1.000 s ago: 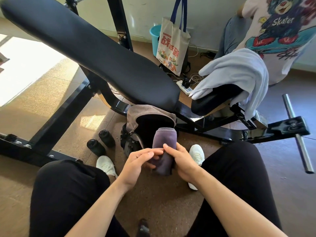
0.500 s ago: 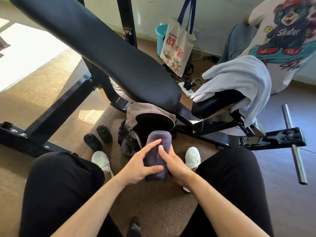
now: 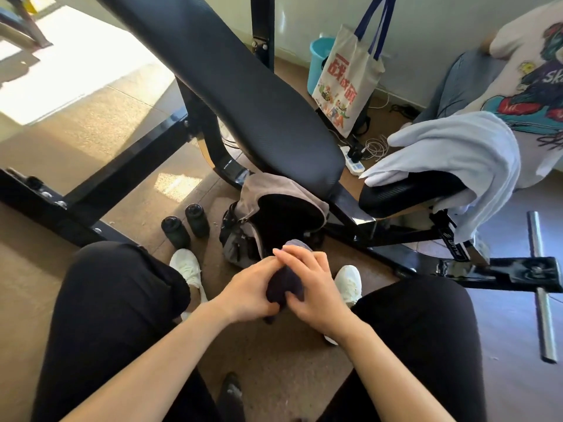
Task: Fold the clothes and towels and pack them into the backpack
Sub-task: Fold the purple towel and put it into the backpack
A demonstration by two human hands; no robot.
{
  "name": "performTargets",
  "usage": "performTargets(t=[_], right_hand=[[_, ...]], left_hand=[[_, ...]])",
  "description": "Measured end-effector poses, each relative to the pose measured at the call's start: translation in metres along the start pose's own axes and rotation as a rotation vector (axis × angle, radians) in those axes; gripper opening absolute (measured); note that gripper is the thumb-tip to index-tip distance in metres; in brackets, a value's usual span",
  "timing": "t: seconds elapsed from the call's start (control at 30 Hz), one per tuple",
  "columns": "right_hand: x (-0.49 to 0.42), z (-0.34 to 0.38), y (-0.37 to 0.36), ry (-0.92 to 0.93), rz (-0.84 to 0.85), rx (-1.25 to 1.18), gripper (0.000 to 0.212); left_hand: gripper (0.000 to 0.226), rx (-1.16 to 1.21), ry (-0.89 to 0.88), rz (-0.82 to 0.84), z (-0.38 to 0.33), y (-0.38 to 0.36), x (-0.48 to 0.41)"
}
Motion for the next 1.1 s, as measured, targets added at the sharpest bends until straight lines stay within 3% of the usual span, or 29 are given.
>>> performTargets(t=[0.1, 0.23, 0.43, 0.67, 0.8, 0.9, 1.0, 1.1], right_hand=[[-0.004, -0.005, -0.003, -0.056, 0.043, 0.219, 0.084], [-0.011, -0.02, 0.005, -0.052, 0.103, 0.361, 0.062], [-0.024, -0.042, 0.011, -0.045, 0.183, 0.286, 0.033], [-0.06, -0.066, 0.022, -0.008, 0.194, 0.427, 0.037], [-0.083, -0.081, 0.023, 0.029, 0.228, 0.504, 0.055], [-0.099, -0.094, 0.02, 0.012, 0.331, 0.42, 0.065], [-0.111, -0.115, 0.014, -0.053, 0.401, 0.438, 0.075], [-0.123, -0.137, 0.004, -0.114, 0.454, 0.457, 0.071]], left_hand=[[0.079, -0.297, -0.065, 0.016, 0.003, -0.001, 0.001], [0.084, -0.586, -0.156, 0.072, 0.006, -0.003, 0.004], [0.079, -0.538, -0.24, 0.075, 0.007, 0.025, -0.005], [0.057, -0.645, -0.187, 0.042, 0.047, 0.06, -0.051], [0.046, -0.516, -0.176, 0.048, 0.064, 0.069, -0.088], [0.045, -0.435, -0.155, 0.127, 0.076, 0.075, -0.116], [0.047, -0.697, -0.132, 0.055, 0.098, 0.09, -0.142], [0.05, -0.869, -0.039, -0.056, 0.116, 0.112, -0.17]])
Point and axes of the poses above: each hand's wrist, its own x-axis away from the middle knuckle, its own y-axis out of the back of the hand, z = x × y, the point moved 3 cm from there along -x, towards the middle knuckle, and after that the axes turned 13 degrees about z, right-handed, at the moved point
